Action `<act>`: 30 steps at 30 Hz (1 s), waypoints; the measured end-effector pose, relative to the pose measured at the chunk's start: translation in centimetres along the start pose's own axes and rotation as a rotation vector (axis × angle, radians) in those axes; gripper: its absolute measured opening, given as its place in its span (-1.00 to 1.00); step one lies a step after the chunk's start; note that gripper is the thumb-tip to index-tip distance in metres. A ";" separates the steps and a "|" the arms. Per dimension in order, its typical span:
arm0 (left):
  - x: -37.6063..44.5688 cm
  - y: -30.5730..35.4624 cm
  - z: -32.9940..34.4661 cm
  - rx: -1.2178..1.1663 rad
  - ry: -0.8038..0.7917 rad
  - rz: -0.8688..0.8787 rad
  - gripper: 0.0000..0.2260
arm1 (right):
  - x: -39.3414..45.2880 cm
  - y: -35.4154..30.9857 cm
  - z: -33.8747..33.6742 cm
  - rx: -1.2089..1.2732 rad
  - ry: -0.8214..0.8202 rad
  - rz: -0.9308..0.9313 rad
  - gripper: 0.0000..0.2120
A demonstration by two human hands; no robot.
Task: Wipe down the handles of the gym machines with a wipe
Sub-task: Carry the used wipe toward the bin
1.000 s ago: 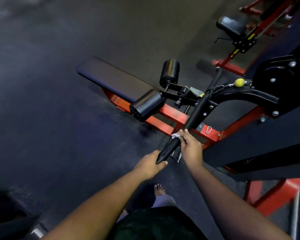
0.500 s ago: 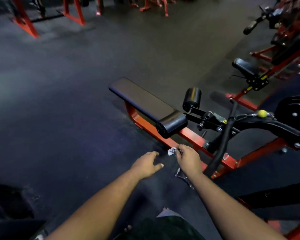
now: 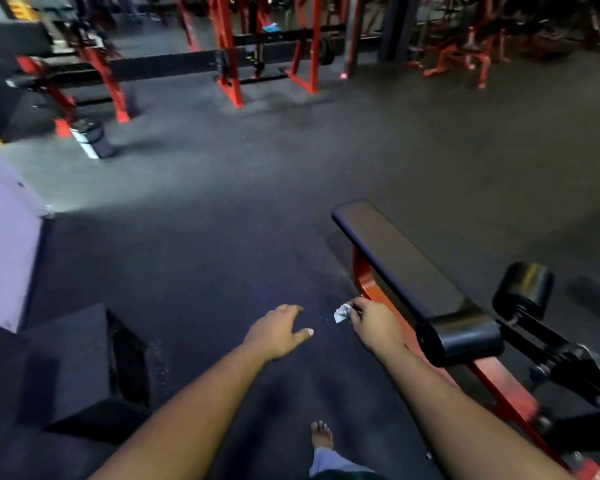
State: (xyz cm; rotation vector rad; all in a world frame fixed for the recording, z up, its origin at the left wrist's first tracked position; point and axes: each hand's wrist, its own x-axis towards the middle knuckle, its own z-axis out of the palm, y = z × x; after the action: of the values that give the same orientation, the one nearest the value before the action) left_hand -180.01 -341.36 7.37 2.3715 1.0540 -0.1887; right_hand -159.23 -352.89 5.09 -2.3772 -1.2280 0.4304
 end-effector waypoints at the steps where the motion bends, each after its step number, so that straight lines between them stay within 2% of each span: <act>1: 0.8 -0.7 -0.9 0.013 0.010 -0.021 -0.38 | 1.8 -0.7 0.4 0.002 -0.015 -0.020 -0.90; 8: 6.2 -5.0 -6.8 0.007 0.099 -0.202 -0.36 | 13.5 -6.2 1.5 0.106 -0.106 -0.159 -0.91; 17: 12.4 -10.8 -12.2 -0.047 0.163 -0.302 -0.34 | 24.8 -14.0 3.6 0.281 -0.206 -0.171 -0.89; 30: 23.5 -27.8 -25.0 -0.092 0.233 -0.355 -0.36 | 41.5 -32.7 10.8 0.310 -0.265 -0.222 -0.86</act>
State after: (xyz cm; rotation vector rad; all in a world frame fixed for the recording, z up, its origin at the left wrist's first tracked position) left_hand -186.09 -297.68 9.27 2.1456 1.5569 0.0108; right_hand -163.52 -299.28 9.09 -1.9439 -1.4055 0.8172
